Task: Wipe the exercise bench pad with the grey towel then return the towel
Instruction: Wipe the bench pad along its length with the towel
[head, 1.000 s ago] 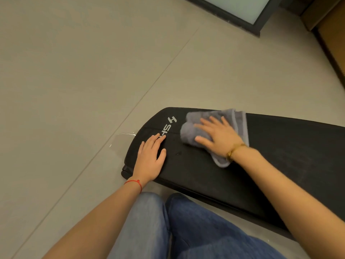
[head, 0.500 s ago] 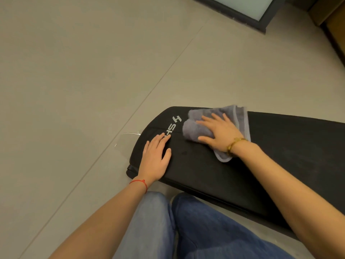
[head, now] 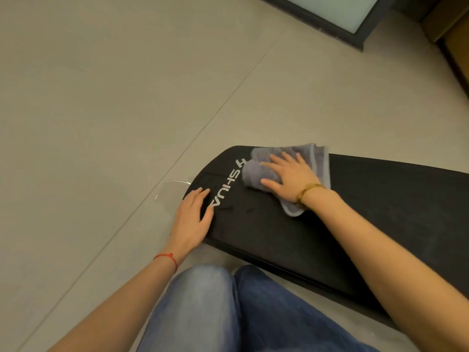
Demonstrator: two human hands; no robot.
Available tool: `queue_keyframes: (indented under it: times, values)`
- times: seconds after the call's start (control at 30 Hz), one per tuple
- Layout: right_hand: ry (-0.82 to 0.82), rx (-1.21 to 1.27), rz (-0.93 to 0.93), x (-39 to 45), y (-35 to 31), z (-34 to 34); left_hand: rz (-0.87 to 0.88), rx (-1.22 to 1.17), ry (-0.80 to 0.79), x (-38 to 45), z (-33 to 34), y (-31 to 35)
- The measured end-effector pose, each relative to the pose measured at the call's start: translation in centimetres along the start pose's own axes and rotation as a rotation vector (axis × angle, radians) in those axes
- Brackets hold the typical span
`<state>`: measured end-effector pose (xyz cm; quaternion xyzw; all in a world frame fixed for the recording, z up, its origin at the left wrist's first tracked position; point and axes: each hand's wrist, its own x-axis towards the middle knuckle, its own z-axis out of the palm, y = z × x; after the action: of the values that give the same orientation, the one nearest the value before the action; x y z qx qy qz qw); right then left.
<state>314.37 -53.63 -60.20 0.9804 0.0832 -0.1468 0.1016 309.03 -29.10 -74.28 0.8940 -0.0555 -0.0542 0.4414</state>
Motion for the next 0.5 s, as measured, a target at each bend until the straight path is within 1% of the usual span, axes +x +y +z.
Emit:
queue_keyframes:
  times: [0.07,0.13,0.17,0.2,0.27,0.3,0.37,0.43,0.47,0.5]
  values:
    - [0.02,0.026,-0.194,-2.3,-3.1,1.0,-0.046,0.028,0.005,-0.1,-0.6,-1.6]
    - [-0.002,0.091,-0.389,-6.3,-5.4,1.1,-0.067,0.031,0.009,-0.4,-1.1,-2.6]
    - [-0.022,0.116,-0.446,-7.9,-5.6,1.0,-0.071,0.019,0.001,-0.6,-1.2,-2.8]
    - [-0.048,0.129,-0.464,-8.7,-5.2,0.8,-0.066,0.006,-0.004,-0.8,-1.2,-2.9]
    - [-0.073,0.14,-0.425,-7.6,-3.5,-0.1,-0.052,-0.023,-0.007,-1.0,-1.1,-3.2]
    - [-0.068,0.132,-0.373,-5.9,-2.5,-0.3,-0.054,-0.036,-0.007,-1.1,-1.1,-3.2]
    - [-0.057,0.086,-0.21,-1.0,-0.9,-0.5,-0.047,-0.046,-0.004,-1.2,-1.1,-3.4]
    - [-0.051,0.03,-0.053,3.9,-1.1,0.0,-0.034,-0.039,0.001,-1.3,-1.1,-3.5]
    - [-0.048,0.019,-0.025,5.4,-2.0,0.5,-0.03,-0.033,0.006,-1.4,-1.2,-3.6]
    - [-0.048,0.017,-0.041,6.2,-3.3,1.1,-0.027,-0.028,0.013,-1.5,-1.2,-3.7]
